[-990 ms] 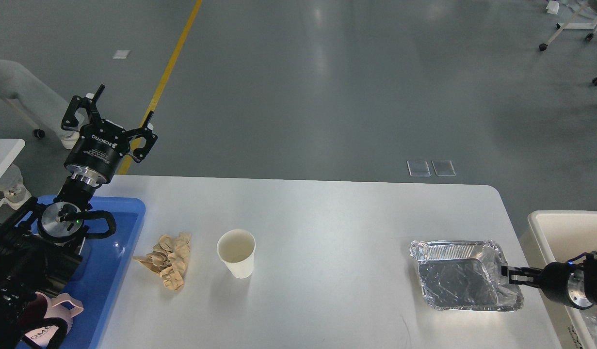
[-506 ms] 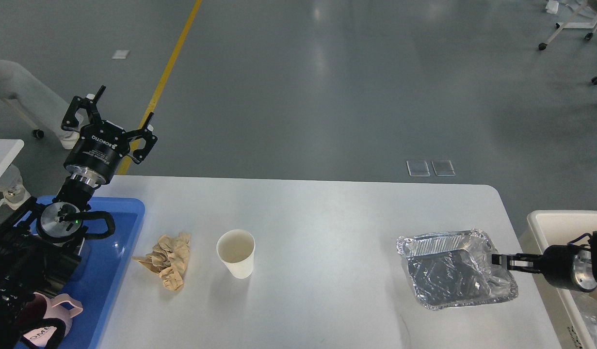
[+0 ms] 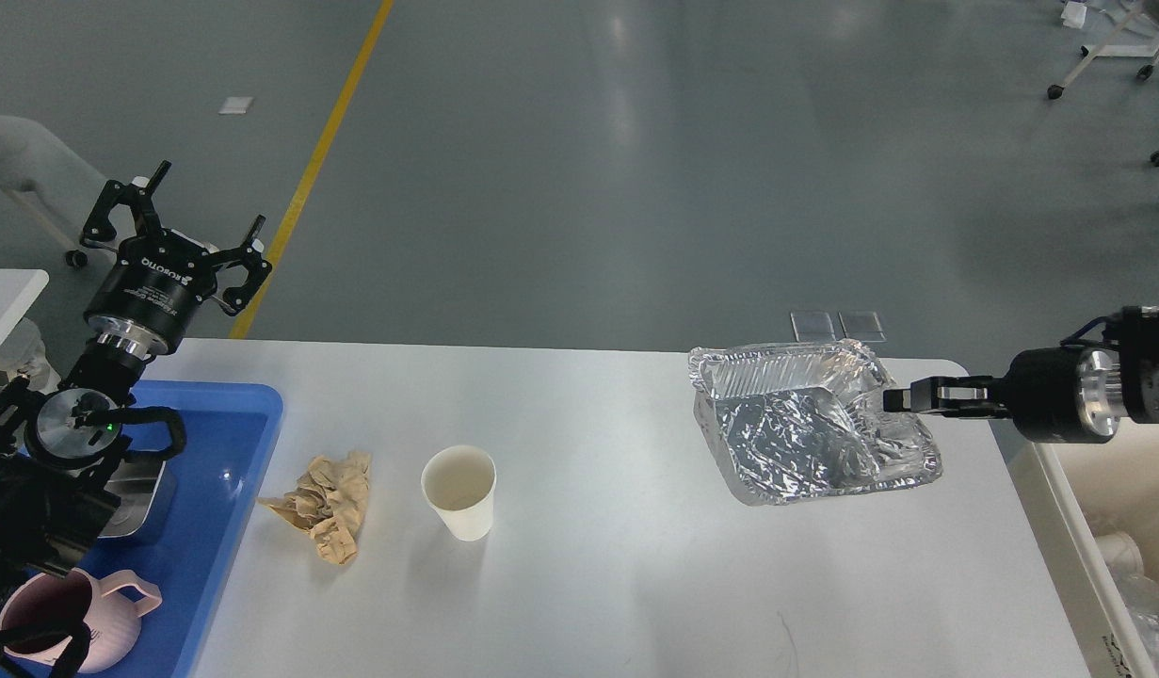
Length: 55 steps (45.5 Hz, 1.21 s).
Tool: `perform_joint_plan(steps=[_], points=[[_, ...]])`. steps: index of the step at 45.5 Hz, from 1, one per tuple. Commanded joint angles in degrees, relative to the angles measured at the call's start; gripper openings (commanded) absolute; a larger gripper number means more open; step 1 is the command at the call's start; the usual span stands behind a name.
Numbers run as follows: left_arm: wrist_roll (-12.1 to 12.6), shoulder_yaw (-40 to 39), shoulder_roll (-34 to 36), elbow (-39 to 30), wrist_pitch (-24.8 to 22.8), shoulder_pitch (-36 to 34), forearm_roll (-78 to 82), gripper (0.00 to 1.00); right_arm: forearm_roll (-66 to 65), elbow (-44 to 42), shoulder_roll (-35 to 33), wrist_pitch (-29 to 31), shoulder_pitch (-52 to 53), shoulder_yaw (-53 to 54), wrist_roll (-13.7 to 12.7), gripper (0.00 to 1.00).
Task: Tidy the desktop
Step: 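Lift the foil tray with the right gripper above the table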
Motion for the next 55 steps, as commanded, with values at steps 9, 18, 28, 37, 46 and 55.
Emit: perform_joint_plan(steps=[9,18,28,37,46,55], points=[[0.1,0.1,2.5,0.0,-0.1,-0.1,0.4,0.98,6.3,-3.3,10.5,0.9,3.6,-1.1,-7.6,0.00],[0.5,4.0,2.7,0.1,1.6,-0.7,0.9,0.98,13.3,-4.5,14.2,0.9,6.0,-1.9,-14.1,0.00],[1.8,7.0,4.2,0.1,4.9,-0.8,1.5,0.98,21.4,-3.3,14.9,3.4,8.0,-2.6,-20.3,0.00],[-2.3,6.9,9.7,0.1,5.8,0.4,7.4,0.94,21.7,-1.4,14.8,3.6,8.9,-2.7,-20.5,0.00],[-6.0,12.1,10.2,-0.2,6.6,3.0,9.4,0.98,21.7,-1.3,14.9,3.9,8.9,-2.8,-20.5,0.00],[-4.5,15.1,8.8,-0.2,4.9,3.1,9.2,0.97,21.7,-0.9,14.7,4.0,9.0,-3.0,-20.5,0.00]])
